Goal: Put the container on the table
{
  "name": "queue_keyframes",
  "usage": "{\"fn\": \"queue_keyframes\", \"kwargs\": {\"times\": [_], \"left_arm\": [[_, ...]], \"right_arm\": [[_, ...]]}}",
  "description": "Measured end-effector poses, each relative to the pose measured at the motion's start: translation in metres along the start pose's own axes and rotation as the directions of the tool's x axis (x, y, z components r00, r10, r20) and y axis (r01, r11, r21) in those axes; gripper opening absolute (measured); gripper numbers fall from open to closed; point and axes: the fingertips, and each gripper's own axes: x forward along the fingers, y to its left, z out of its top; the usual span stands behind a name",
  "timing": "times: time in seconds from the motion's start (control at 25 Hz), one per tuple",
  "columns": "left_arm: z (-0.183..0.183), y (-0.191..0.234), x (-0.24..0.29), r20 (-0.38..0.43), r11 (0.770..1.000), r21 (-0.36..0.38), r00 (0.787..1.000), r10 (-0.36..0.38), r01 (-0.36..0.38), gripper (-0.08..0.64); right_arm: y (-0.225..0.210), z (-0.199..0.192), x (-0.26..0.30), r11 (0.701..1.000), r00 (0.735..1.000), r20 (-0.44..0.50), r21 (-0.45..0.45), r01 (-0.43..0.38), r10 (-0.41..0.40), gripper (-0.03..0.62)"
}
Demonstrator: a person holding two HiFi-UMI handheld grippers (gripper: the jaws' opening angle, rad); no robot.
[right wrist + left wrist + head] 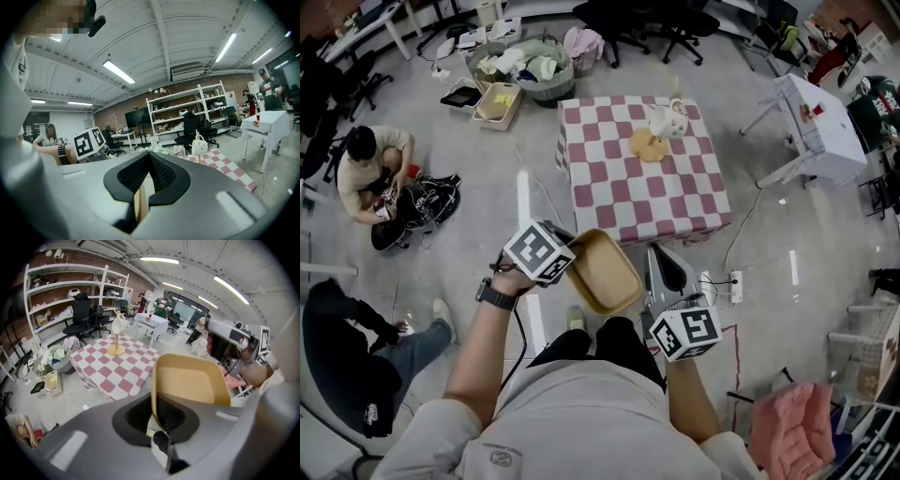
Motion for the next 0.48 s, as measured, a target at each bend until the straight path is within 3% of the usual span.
{"fn": "queue_keyframes", "kwargs": {"times": [0.48], "left_arm": [[0.045, 0.051, 0.060, -0.014, 0.997, -0.069, 1.000, 0.021, -0.022, 0.017]], "right_arm": [[-0.063, -0.009, 0.068, 0.998, 0.999, -0.035, 0.044, -0.037, 0.038, 0.009]]}}
